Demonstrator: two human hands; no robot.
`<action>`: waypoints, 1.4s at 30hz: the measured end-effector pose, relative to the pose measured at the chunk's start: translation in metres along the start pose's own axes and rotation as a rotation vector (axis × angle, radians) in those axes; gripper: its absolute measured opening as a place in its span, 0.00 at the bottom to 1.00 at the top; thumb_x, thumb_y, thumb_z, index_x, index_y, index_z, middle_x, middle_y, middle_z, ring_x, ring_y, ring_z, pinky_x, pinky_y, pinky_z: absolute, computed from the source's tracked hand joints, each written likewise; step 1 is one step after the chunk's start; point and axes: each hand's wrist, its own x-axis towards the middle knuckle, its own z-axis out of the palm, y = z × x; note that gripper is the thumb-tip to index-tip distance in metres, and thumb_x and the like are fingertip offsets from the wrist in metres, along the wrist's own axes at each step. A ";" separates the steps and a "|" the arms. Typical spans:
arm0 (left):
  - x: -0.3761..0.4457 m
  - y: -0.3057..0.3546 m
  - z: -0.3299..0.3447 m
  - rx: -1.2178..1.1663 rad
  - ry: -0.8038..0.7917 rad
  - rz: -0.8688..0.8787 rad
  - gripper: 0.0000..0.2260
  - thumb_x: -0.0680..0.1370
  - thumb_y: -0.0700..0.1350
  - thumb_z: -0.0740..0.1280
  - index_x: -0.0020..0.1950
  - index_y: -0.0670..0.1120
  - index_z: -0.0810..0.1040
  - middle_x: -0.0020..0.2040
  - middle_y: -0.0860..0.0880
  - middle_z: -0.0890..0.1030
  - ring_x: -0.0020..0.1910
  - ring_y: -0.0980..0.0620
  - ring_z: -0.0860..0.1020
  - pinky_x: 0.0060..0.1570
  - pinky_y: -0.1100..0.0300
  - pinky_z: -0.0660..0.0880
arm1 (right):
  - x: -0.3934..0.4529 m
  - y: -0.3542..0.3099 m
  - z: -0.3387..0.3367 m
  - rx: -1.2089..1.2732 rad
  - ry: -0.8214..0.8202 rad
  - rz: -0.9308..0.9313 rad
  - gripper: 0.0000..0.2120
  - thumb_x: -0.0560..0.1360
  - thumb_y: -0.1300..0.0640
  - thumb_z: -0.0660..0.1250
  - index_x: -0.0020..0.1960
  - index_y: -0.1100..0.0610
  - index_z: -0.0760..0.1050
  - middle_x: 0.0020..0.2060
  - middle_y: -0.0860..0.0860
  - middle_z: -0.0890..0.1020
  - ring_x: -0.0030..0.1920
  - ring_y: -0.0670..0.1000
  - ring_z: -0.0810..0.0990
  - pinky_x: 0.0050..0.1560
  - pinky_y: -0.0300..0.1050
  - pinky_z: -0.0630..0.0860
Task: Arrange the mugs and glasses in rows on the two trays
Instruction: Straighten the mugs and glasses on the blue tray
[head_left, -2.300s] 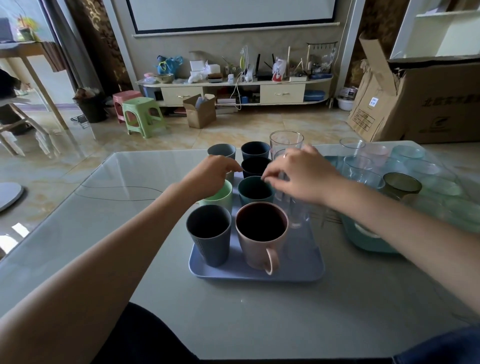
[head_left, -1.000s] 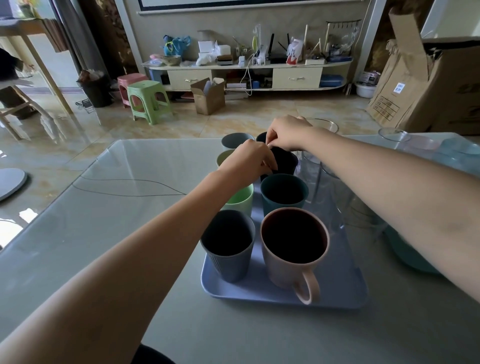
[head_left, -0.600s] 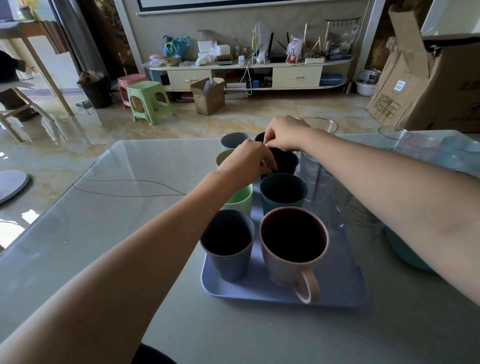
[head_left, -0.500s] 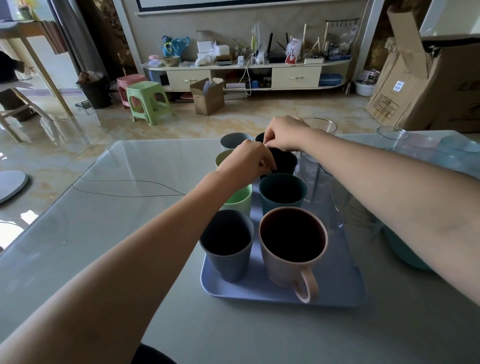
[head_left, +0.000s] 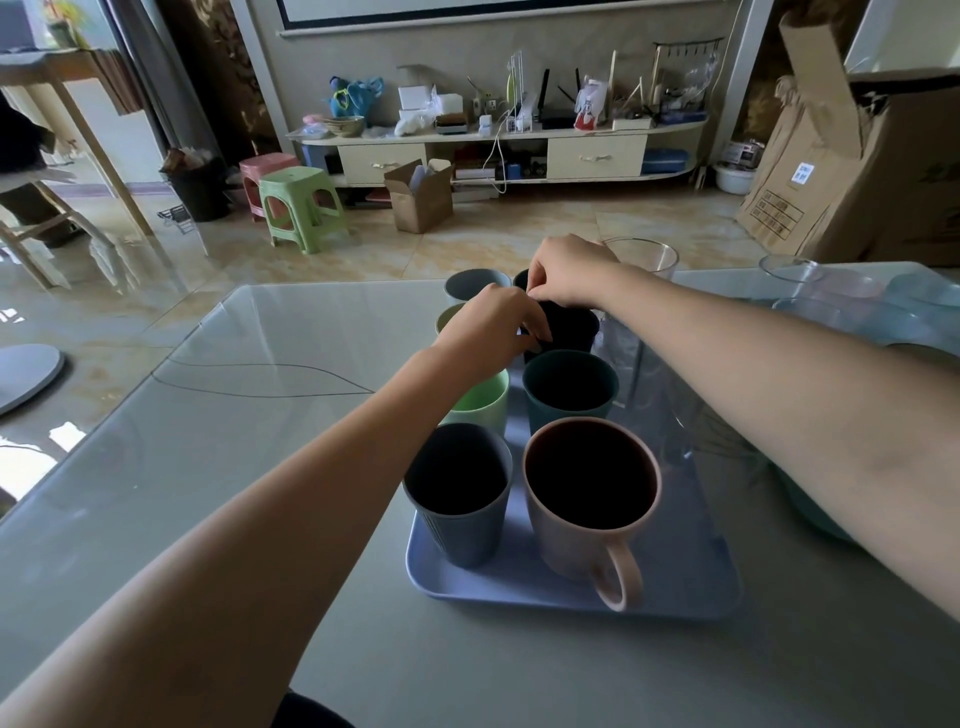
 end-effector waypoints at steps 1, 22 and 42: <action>0.001 0.000 0.000 -0.004 -0.003 -0.005 0.09 0.72 0.36 0.71 0.50 0.45 0.84 0.48 0.47 0.84 0.40 0.56 0.74 0.42 0.68 0.67 | 0.000 0.000 0.000 0.004 0.004 0.002 0.07 0.74 0.54 0.68 0.50 0.51 0.83 0.49 0.50 0.83 0.55 0.54 0.78 0.55 0.47 0.67; -0.057 0.041 -0.023 -0.052 0.059 -0.053 0.14 0.75 0.33 0.63 0.52 0.47 0.84 0.50 0.47 0.84 0.47 0.51 0.79 0.45 0.65 0.69 | -0.167 0.042 -0.067 0.291 0.231 -0.068 0.08 0.75 0.56 0.67 0.52 0.53 0.82 0.47 0.49 0.84 0.44 0.47 0.79 0.48 0.45 0.77; -0.112 0.101 -0.013 -0.009 -0.397 0.106 0.07 0.77 0.44 0.66 0.50 0.44 0.82 0.46 0.50 0.82 0.38 0.61 0.73 0.38 0.77 0.66 | -0.253 0.043 -0.026 0.544 0.020 0.143 0.37 0.66 0.42 0.74 0.68 0.51 0.60 0.58 0.50 0.73 0.53 0.50 0.77 0.50 0.44 0.75</action>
